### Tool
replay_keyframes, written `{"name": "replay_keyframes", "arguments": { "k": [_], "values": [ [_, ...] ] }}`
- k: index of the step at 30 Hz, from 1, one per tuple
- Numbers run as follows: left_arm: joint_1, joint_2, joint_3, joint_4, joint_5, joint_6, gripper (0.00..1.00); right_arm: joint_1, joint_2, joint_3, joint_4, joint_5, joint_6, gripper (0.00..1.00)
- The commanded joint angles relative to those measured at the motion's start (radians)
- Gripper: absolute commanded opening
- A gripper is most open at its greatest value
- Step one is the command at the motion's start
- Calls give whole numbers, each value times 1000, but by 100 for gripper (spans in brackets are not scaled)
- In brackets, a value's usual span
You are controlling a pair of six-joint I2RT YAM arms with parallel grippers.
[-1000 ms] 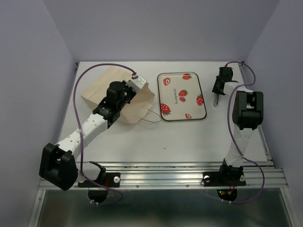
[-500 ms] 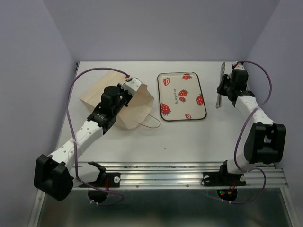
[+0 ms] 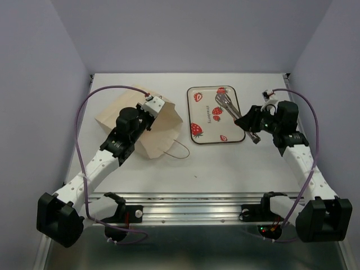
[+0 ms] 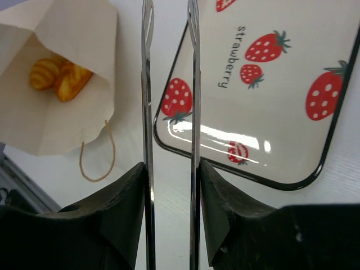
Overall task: Take the fake bread out of the paper bag
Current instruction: Take out the fake bread from the paper bag.
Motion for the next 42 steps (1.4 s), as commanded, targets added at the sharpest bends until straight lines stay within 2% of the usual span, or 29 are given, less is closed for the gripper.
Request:
{"name": "replay_keyframes", "arguments": {
  "k": [1, 5, 12, 18, 24, 32, 38, 42],
  "values": [
    [-5, -41, -7, 75, 10, -29, 0, 20, -31, -21, 36, -175, 32, 46],
    [-5, -44, -17, 72, 19, -47, 0, 40, -36, -10, 4, -174, 14, 50],
    [-7, -39, -21, 72, 19, -80, 0, 132, -34, 5, -39, -194, 5, 50],
    [-8, -33, -14, 66, 19, -106, 0, 323, -16, -13, -19, -188, 46, 51],
    [-8, -23, -6, 55, 68, -124, 0, 440, 68, -15, 89, -172, 123, 52],
    [-15, 3, 25, 55, 62, -169, 0, 664, 298, 83, 244, 63, 265, 55],
    [-24, -6, 2, 49, 61, -196, 0, 714, 439, 166, 323, 222, 432, 55],
    [-30, -18, -7, 52, 59, -204, 0, 723, 528, 208, 379, 260, 494, 55]
  ]
}}
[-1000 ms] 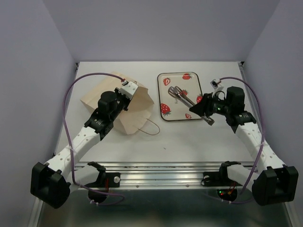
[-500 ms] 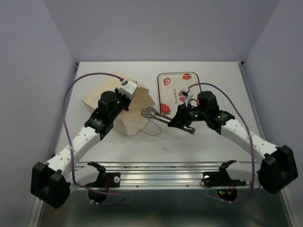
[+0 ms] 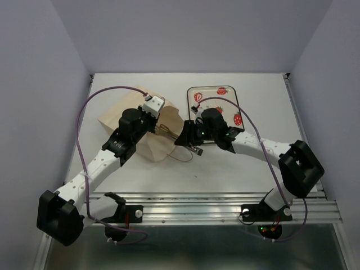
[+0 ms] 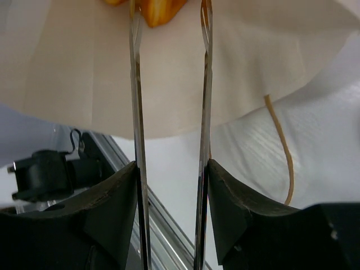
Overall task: Take the fake bread out of the paper bag
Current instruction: Take out the fake bread from the paper bag.
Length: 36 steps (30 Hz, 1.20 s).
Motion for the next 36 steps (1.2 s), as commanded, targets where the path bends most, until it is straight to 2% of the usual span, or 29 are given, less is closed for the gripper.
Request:
{"name": "replay_keyframes", "arguments": {
  "k": [1, 7, 16, 22, 26, 36],
  "values": [
    [-13, -30, 8, 47, 10, -30, 0, 10, 80, 88, 143, 90, 118, 55],
    [-17, -44, 4, 53, 9, -33, 0, 54, 193, 189, 163, 125, 148, 56],
    [-30, -59, -9, 64, 3, -37, 0, 99, 294, 249, 166, 278, 239, 59],
    [-33, -65, -16, 68, 1, -37, 0, 152, 317, 318, 48, 444, 228, 61],
    [-33, -68, -19, 70, -8, -37, 0, 166, 308, 327, 0, 496, 228, 61],
    [-36, -73, -24, 76, -8, -42, 0, 166, 359, 371, -23, 478, 237, 63]
  ]
}}
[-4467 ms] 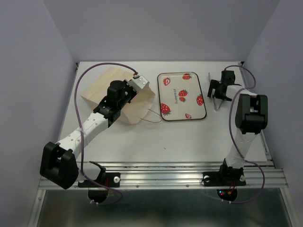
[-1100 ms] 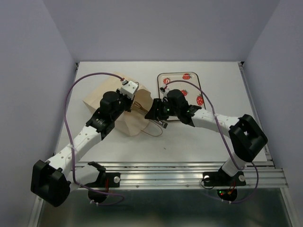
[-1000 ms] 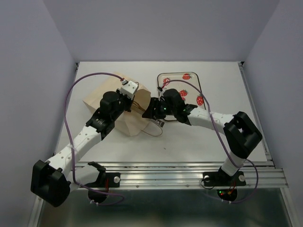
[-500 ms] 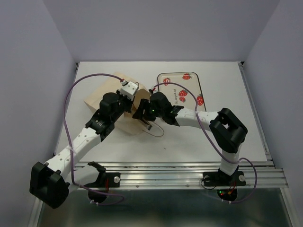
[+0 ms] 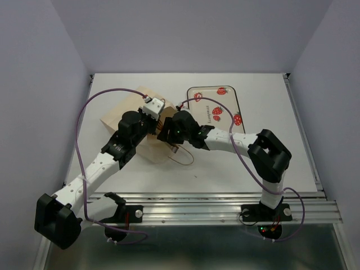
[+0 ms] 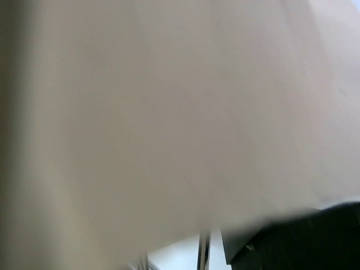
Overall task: Take the fake bread out of the paper bag
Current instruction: Take out the fake bread from the paper bag.
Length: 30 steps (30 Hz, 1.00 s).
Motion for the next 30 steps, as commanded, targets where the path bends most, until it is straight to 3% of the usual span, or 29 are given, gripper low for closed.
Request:
{"name": "replay_keyframes", "arguments": {
  "k": [1, 8, 16, 21, 25, 30],
  "values": [
    [-6, -40, -7, 74, 4, -17, 0, 4, 38, 80, 7, 9, 9, 63],
    [-11, -53, -13, 81, 30, -22, 0, 4, 79, 115, 11, 10, 11, 59],
    [-12, -46, -15, 84, 22, -19, 0, 13, 81, 111, 19, 37, 5, 30],
    [-14, -49, -18, 85, 4, -19, 0, 13, 38, 71, 70, 20, -3, 19],
    [-14, -49, -21, 90, -4, -22, 0, 13, -18, 40, 97, 1, -46, 1],
    [-14, -37, -23, 90, -48, -23, 0, 13, -124, -18, 105, 17, -86, 1]
  ]
}}
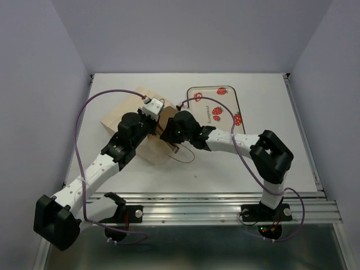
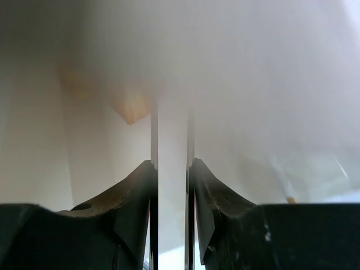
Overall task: Take the fake bread out of the paper bag
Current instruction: Take out the fake bread from the paper bag.
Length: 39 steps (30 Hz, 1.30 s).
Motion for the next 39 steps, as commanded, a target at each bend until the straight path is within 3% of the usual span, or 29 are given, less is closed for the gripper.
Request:
{"name": "replay_keyframes", "arguments": {
  "k": [1, 14, 29, 39],
  "values": [
    [-5, -19, -9, 73, -28, -11, 0, 12, -153, -34, 83, 12, -65, 1],
    [-5, -17, -9, 70, -33, -8, 0, 12, -330, -134, -21, -52, -142, 1],
    [-7, -4, -8, 64, -8, 4, 0, 12, -567, -230, -291, -90, -199, 1],
    [-7, -11, -22, 77, -17, 21, 0, 12, -840, -299, -501, -198, -254, 1]
  ]
}}
